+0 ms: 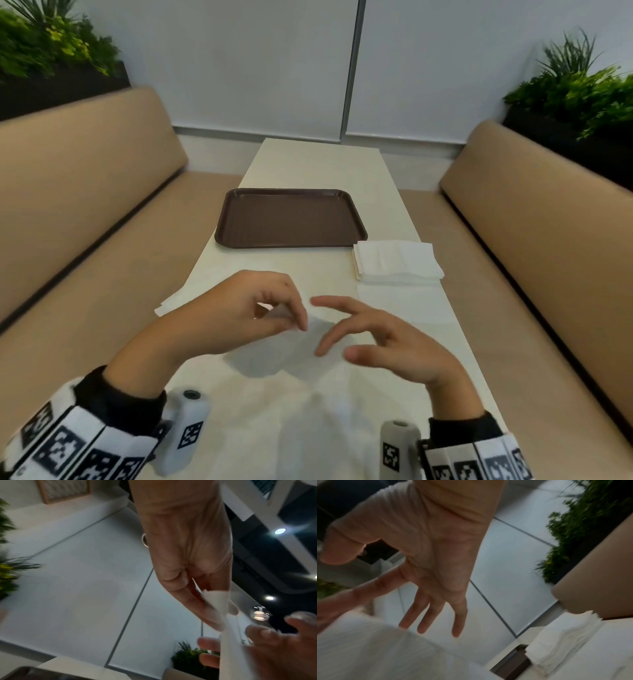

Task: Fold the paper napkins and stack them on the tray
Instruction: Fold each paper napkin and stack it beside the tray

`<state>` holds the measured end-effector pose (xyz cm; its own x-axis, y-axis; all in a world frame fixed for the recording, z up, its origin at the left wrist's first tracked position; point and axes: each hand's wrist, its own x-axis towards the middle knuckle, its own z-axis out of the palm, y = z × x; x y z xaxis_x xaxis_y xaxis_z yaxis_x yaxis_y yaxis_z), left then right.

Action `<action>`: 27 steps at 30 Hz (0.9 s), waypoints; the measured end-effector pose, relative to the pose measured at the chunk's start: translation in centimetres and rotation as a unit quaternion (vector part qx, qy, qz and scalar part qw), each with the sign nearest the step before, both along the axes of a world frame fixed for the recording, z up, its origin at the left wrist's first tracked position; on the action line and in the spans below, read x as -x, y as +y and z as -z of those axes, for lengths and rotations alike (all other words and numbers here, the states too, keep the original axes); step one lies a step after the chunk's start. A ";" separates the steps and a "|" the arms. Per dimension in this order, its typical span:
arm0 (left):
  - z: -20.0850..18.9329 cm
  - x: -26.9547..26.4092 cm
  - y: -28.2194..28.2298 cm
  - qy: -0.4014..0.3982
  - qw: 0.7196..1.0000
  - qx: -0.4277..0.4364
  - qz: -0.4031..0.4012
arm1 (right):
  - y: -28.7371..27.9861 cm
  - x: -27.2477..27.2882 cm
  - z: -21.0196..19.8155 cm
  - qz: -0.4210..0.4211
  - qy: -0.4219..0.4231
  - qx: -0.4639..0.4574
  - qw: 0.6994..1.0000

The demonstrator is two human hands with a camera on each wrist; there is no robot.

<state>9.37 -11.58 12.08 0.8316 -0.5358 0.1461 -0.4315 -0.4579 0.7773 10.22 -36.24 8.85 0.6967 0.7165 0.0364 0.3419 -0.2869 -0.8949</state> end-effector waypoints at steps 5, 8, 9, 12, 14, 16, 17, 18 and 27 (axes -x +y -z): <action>-1.2 -2.7 -2.2 -0.006 0.999 -0.054 -0.008 | -0.3 -0.7 0.8 0.086 -0.014 0.007 0.996; -0.3 -4.7 -2.8 0.030 0.997 0.005 -0.070 | -4.0 -1.7 1.8 0.135 0.017 0.021 0.991; 0.2 -5.4 -3.1 0.060 0.994 0.033 -0.087 | -5.4 -2.1 2.2 0.154 0.035 0.021 0.987; 2.4 -7.7 -4.9 0.158 0.975 0.093 -0.123 | -9.2 -3.9 3.9 0.260 0.095 -0.038 0.960; 4.4 -9.5 -6.7 0.190 0.966 0.110 -0.139 | -11.2 -5.6 5.1 0.347 0.122 -0.082 0.926; 6.8 -11.4 -8.8 0.205 0.959 0.124 -0.154 | -12.5 -7.3 6.1 0.424 0.139 -0.116 0.887; 7.9 -12.3 -9.9 0.208 0.956 0.126 -0.163 | -13.0 -8.2 6.5 0.453 0.136 -0.117 0.873; 9.0 -13.3 -11.0 0.208 0.955 0.123 -0.171 | -13.3 -9.1 6.8 0.470 0.128 -0.102 0.867; 16.3 -18.4 -17.0 0.262 0.935 0.093 -0.220 | -15.5 -16.2 11.3 0.499 0.041 0.156 0.851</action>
<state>27.73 -28.58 -4.21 0.9492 -0.1303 -0.2865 0.2292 -0.3376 0.9129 26.41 -51.72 -2.44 0.9554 -0.2678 -0.1247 -0.2710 -0.6264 -0.7309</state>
